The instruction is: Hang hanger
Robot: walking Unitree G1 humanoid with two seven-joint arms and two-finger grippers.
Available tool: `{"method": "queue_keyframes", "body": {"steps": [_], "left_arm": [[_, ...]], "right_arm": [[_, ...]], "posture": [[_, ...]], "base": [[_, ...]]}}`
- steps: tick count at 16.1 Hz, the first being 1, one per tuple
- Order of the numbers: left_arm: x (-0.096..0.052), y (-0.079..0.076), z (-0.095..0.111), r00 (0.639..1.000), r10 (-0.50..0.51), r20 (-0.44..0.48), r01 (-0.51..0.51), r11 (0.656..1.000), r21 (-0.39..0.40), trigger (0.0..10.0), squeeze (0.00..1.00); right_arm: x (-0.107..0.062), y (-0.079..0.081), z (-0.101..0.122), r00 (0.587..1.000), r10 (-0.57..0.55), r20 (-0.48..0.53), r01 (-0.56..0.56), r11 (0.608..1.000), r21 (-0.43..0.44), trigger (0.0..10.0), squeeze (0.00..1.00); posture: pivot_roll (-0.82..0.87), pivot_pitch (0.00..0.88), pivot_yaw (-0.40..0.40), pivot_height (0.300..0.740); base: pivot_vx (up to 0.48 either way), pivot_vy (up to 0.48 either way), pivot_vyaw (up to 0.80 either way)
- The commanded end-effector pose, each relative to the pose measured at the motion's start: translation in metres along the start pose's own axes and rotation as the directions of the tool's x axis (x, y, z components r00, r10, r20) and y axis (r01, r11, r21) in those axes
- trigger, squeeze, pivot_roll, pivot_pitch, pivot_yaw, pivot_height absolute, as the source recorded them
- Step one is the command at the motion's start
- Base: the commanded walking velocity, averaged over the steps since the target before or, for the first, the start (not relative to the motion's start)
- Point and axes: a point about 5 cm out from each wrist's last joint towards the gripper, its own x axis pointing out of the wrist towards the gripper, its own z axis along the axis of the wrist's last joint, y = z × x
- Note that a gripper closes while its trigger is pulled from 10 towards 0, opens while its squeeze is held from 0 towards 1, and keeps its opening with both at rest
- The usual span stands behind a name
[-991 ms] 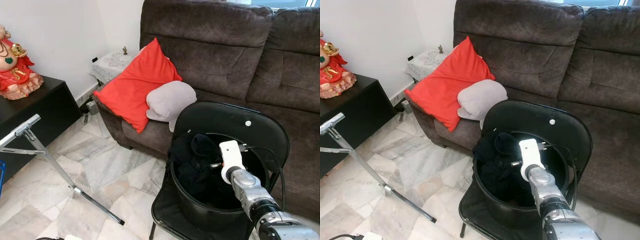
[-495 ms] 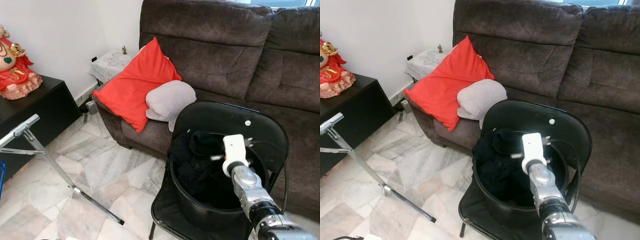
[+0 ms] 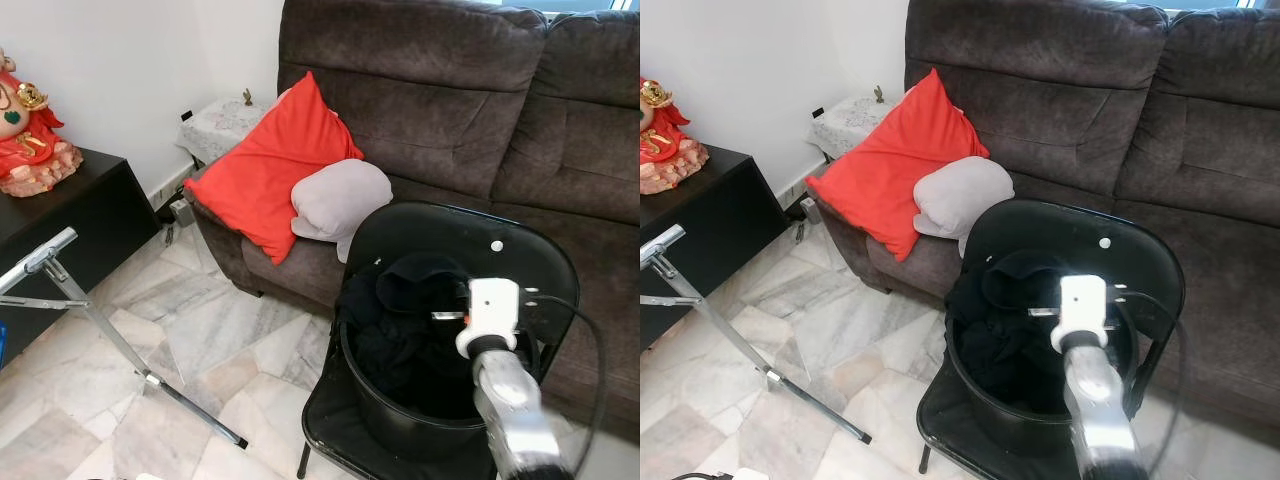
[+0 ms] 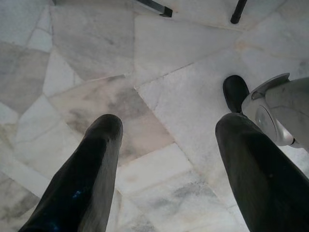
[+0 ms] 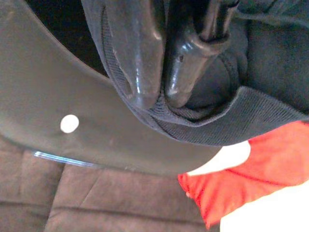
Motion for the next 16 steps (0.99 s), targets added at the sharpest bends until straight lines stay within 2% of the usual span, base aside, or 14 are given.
{"method": "queue_keyframes", "body": {"steps": [1, 3, 7, 9, 12, 16], "left_arm": [[-0.002, -0.001, -0.008, 0.999, -0.003, -0.038, 0.004, 1.000, 0.025, 10.0, 0.00], [-0.001, -0.002, -0.007, 0.999, -0.007, -0.036, 0.008, 1.000, 0.025, 10.0, 0.00], [0.001, -0.005, -0.001, 1.000, -0.012, -0.023, 0.012, 1.000, 0.020, 10.0, 0.00], [0.002, -0.006, 0.001, 1.000, -0.008, -0.018, 0.008, 1.000, 0.012, 10.0, 0.00], [0.002, -0.006, 0.000, 1.000, -0.006, -0.018, 0.006, 1.000, 0.006, 10.0, 0.00], [0.002, -0.006, 0.001, 1.000, -0.007, -0.016, 0.007, 1.000, 0.002, 10.0, 0.00]], "right_arm": [[-0.003, 0.001, 0.019, 0.998, 0.000, 0.059, -0.001, 1.000, 0.021, 0.0, 0.00], [-0.009, -0.002, 0.028, 0.997, -0.006, 0.080, 0.004, 1.000, 0.019, 0.0, 0.00], [-0.011, -0.001, 0.076, 0.972, 0.062, 0.228, -0.070, 0.997, 0.026, 0.0, 0.00], [-0.011, -0.005, 0.102, 0.949, 0.123, 0.289, -0.123, 0.992, -0.019, 0.0, 0.00], [-0.013, -0.023, 0.126, 0.939, 0.079, 0.334, -0.086, 0.996, 0.006, 0.0, 0.00], [-0.019, -0.026, 0.140, 0.921, 0.147, 0.360, -0.152, 0.988, -0.015, 0.0, 0.00]], "posture": [[0.03, 0.062, 0.104, 0.740], [0.03, 0.060, 0.103, 0.740], [0.02, 0.055, 0.096, 0.740], [0.02, 0.055, 0.094, 0.740], [0.01, 0.058, 0.091, 0.740], [0.01, 0.058, 0.091, 0.740]], "base": [[0.000, 0.000, 0.00], [0.000, 0.000, 0.00], [0.000, 0.000, 0.00], [0.000, 0.000, 0.00], [0.000, 0.000, 0.00], [0.000, 0.000, 0.00]]}}
